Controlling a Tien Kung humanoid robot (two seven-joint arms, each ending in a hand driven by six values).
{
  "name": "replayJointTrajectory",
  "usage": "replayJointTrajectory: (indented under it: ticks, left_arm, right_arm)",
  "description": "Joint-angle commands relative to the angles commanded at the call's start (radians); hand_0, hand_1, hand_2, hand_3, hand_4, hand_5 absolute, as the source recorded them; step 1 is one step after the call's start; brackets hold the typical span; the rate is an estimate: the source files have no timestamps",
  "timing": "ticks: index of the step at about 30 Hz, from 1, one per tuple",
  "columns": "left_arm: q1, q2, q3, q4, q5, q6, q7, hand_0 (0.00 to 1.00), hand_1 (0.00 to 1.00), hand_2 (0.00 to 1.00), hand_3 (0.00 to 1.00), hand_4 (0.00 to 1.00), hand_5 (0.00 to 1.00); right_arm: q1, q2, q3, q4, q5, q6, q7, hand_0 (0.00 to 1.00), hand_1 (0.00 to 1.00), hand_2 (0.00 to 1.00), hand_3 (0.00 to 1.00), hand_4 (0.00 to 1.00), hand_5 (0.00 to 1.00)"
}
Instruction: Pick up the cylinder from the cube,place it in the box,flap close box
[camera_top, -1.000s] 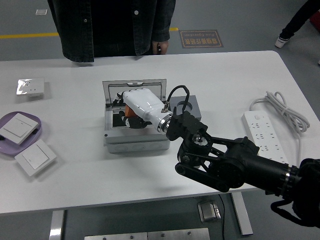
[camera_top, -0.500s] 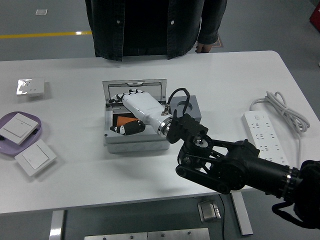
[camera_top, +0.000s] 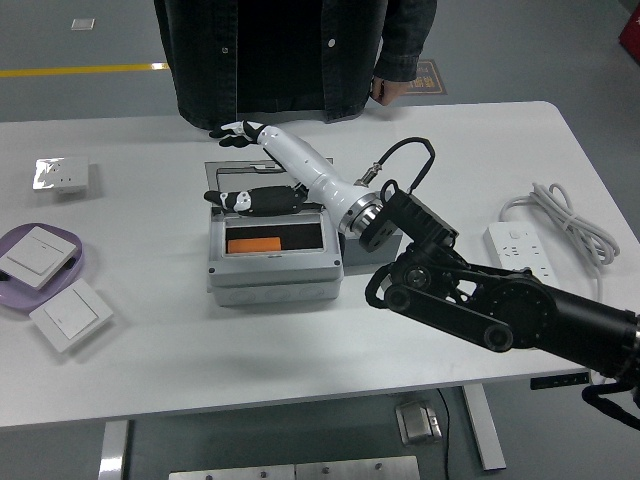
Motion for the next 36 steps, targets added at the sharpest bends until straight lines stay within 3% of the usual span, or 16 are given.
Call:
replayJointTrajectory:
  ticks: [1, 2, 10, 16, 19, 25, 36]
  left_arm:
    - [-0.001, 0.001, -0.001, 0.0, 0.002, 0.0, 0.001, 0.614, 0.627, 0.605, 0.63, 0.708, 0.241]
    - [-0.002, 0.002, -0.001, 0.0, 0.003, 0.0, 0.001, 0.614, 0.627, 0.604, 0.63, 0.707, 0.241]
    - [-0.006, 0.007, -0.007, -0.001, 0.011, 0.0, 0.005, 0.614, 0.627, 0.604, 0.63, 0.706, 0.239]
    - [-0.003, 0.005, -0.011, 0.0, 0.016, 0.001, 0.008, 0.615, 0.627, 0.604, 0.63, 0.707, 0.24]
    - [-0.005, 0.003, -0.008, 0.0, 0.012, 0.001, 0.006, 0.615, 0.627, 0.604, 0.63, 0.707, 0.24]
    - [-0.007, 0.0, 0.0, 0.0, 0.003, 0.001, 0.001, 0.614, 0.627, 0.604, 0.63, 0.706, 0.238]
    - [0.001, 0.0, 0.017, 0.001, -0.022, 0.002, -0.007, 0.614, 0.627, 0.604, 0.63, 0.707, 0.239]
  right_arm:
    - [0.014, -0.002, -0.005, -0.019, 0.025, 0.003, 0.007, 0.908, 0.774, 0.735, 0.784, 0.829, 0.37]
    - [0.028, -0.003, -0.012, -0.042, 0.053, 0.011, 0.012, 0.862, 0.748, 0.714, 0.744, 0.766, 0.374]
    - [0.07, 0.008, -0.067, -0.26, 0.26, 0.106, 0.048, 0.85, 0.739, 0.708, 0.739, 0.783, 0.396]
    - [0.063, -0.003, -0.073, -0.348, 0.31, 0.115, 0.049, 0.842, 0.739, 0.703, 0.736, 0.777, 0.396]
    - [0.055, -0.011, -0.076, -0.327, 0.305, 0.112, 0.048, 0.842, 0.739, 0.703, 0.736, 0.777, 0.396]
    - [0.028, -0.041, -0.081, -0.213, 0.273, 0.102, 0.031, 0.837, 0.73, 0.697, 0.729, 0.768, 0.388]
    - [-0.025, -0.174, -0.109, 0.072, 0.145, 0.112, -0.047, 0.793, 0.711, 0.696, 0.723, 0.742, 0.375]
